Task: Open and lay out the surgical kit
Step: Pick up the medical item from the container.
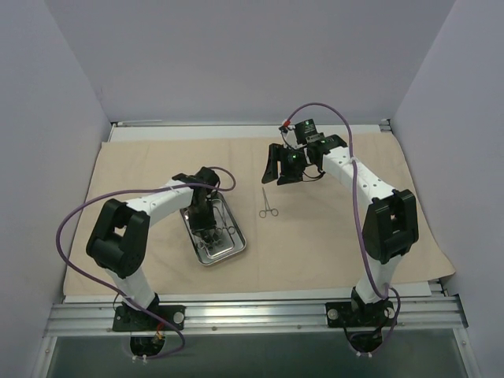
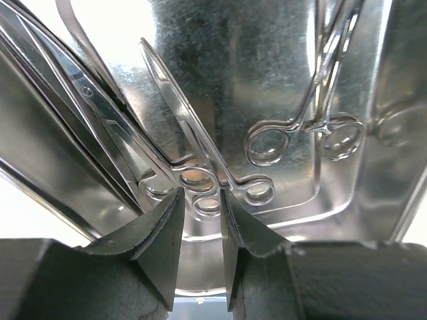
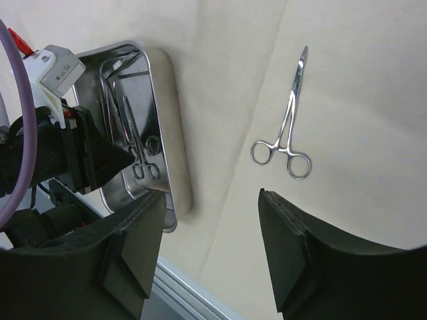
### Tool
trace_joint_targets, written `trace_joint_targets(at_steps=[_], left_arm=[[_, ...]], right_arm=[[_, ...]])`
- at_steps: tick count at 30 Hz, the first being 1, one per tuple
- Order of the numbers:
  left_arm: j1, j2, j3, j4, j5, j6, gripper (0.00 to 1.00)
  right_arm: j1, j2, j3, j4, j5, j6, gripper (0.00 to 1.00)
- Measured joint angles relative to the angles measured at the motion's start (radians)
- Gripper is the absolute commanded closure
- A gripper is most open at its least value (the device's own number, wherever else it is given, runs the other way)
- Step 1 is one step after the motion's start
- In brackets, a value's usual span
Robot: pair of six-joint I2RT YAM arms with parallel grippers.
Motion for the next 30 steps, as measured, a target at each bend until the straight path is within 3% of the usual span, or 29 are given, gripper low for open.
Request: trace_joint_targets(at_steps=[11, 16, 21, 30], left_arm=[[0.011, 0.038, -0.022, 0.037, 0.043, -0.003, 0.66], [0.016, 0.051, -0.010, 0.042, 0.073, -0.004, 0.85], [0.016, 0.056, -0.005, 0.038, 0.075, -0.003, 0.97], [0.017, 0.006, 0.030, -0.034, 0.050, 0.013, 0.98]], right_arm=[[0.000, 0.000, -0.003, 0.002, -0.002, 0.000, 0.42], [0.000, 0.000, -0.003, 0.002, -0.005, 0.000, 0.42], [0.000, 0.000, -0.003, 0.002, -0.008, -0.001, 0.42], [0.000, 0.000, -0.001, 0.002, -0.012, -0.005, 0.42]])
